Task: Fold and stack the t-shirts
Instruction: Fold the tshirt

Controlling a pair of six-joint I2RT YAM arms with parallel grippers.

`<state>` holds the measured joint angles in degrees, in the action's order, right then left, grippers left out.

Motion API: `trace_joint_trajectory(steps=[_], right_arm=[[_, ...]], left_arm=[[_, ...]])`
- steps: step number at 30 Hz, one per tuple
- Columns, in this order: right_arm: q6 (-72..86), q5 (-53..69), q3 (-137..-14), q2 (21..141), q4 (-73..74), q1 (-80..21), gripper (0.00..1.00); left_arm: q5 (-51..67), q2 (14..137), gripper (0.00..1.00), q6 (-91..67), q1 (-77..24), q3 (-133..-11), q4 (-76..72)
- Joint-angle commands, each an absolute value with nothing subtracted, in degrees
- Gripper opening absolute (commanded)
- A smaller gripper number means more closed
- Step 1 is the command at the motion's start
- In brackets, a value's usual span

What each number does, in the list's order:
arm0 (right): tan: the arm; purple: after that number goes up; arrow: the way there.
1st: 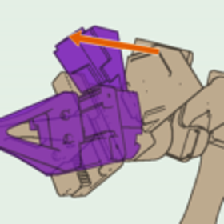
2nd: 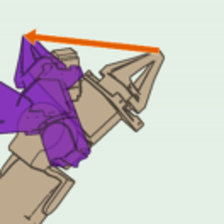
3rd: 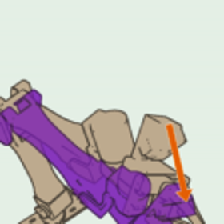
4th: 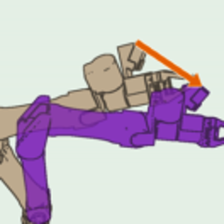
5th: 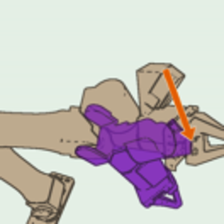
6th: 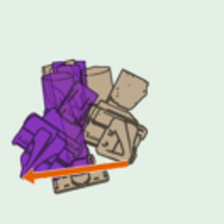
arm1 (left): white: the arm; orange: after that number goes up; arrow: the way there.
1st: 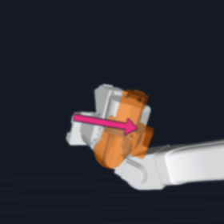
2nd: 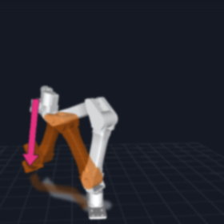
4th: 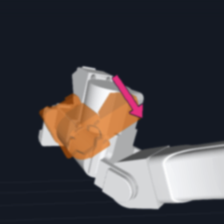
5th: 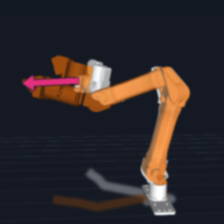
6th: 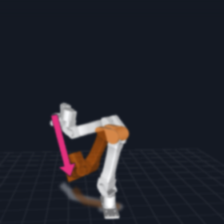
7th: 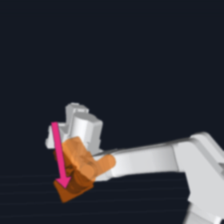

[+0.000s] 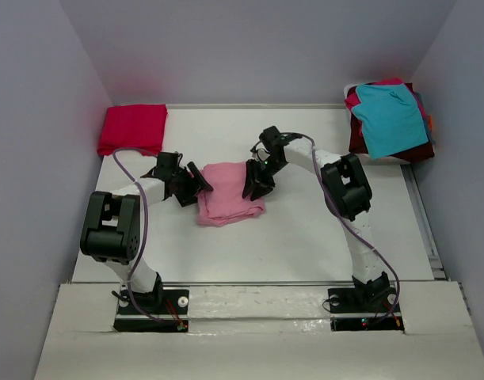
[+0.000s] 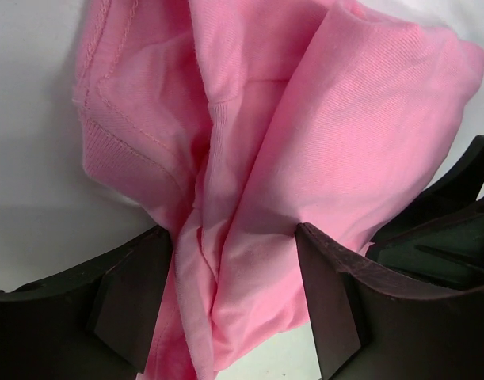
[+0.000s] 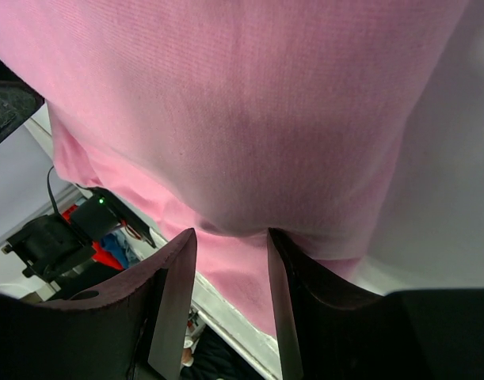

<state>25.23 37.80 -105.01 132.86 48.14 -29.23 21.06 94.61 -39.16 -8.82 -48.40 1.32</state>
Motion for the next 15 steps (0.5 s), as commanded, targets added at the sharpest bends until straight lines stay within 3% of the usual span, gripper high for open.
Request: trace_joint_trajectory(steps=[1, 15], right_arm=[[23.29, 35.86, -103.10, 131.92, 47.99, -29.53, 0.47], [23.20, 36.21, -103.97, 132.89, 48.08, -29.53, 0.47]], left_arm=[[20.48, 93.61, 0.77, -38.85, -8.61, -44.83, 1.94], [26.01, 99.66, 0.78, -39.55, -8.61, -45.00, -1.75]])
